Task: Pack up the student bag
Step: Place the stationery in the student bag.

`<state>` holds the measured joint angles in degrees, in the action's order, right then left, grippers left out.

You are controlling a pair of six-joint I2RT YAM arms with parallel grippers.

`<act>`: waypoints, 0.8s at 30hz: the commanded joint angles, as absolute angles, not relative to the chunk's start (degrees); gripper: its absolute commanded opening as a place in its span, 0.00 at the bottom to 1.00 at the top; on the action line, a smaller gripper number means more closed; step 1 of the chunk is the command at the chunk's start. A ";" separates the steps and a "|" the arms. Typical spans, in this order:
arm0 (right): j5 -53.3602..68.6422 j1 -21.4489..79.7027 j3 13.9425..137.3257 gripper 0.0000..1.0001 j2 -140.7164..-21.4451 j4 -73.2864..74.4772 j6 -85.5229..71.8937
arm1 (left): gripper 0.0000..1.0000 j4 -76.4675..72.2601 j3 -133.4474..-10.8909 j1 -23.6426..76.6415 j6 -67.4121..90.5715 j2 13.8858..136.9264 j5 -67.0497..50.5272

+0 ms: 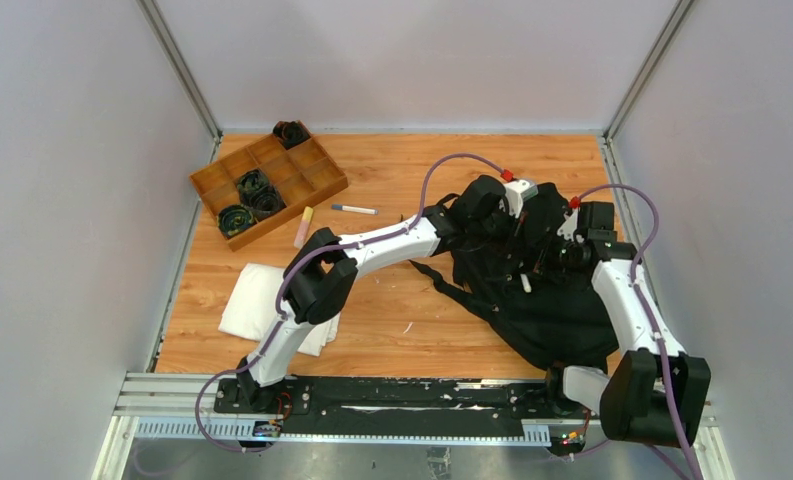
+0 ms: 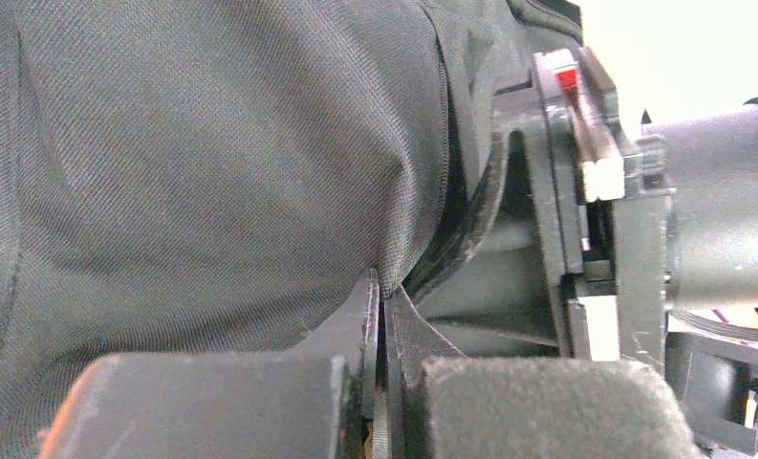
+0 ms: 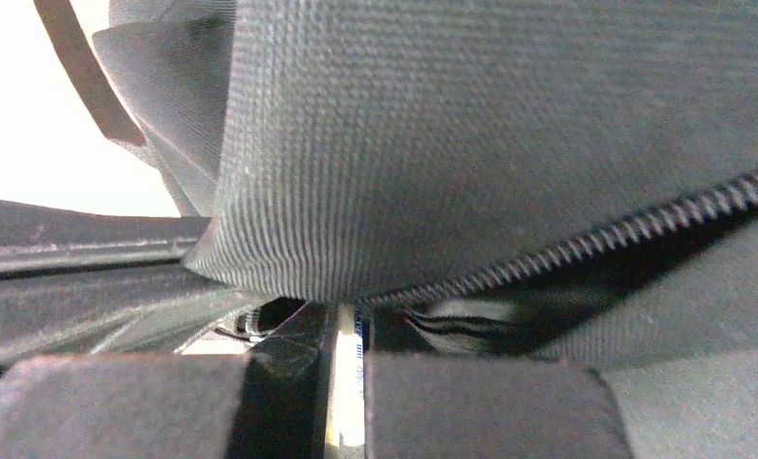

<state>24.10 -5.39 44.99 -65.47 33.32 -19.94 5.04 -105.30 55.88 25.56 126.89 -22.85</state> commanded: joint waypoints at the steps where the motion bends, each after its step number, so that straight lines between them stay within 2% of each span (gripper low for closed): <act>1: 16.50 -5.00 47.49 0.00 -61.05 40.13 -20.24 | 0.00 3.16 -104.98 55.99 26.21 123.43 -25.54; 9: 6.93 -5.01 41.80 0.00 -55.89 27.89 -32.97 | 0.00 0.99 -102.56 55.12 28.42 122.34 -28.21; 14: -1.42 -5.00 40.29 0.00 -57.48 18.90 -38.74 | 0.00 2.18 -103.71 55.11 28.64 122.12 -30.47; 21: -1.35 -4.84 33.71 0.00 -61.50 -1.30 -50.59 | 0.00 4.02 -106.02 54.94 28.72 122.85 -30.12; 22: 1.13 -4.66 34.87 0.06 -63.48 -2.37 -50.40 | 0.00 4.60 -106.69 54.93 28.52 123.13 -30.22; 24: 5.68 -3.92 37.51 0.31 -66.71 -0.78 -47.98 | 0.00 5.27 -107.64 54.93 28.26 123.55 -30.19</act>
<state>2.81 -5.26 35.07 -61.71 6.85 -45.80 3.60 -103.96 54.52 27.86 125.82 -25.67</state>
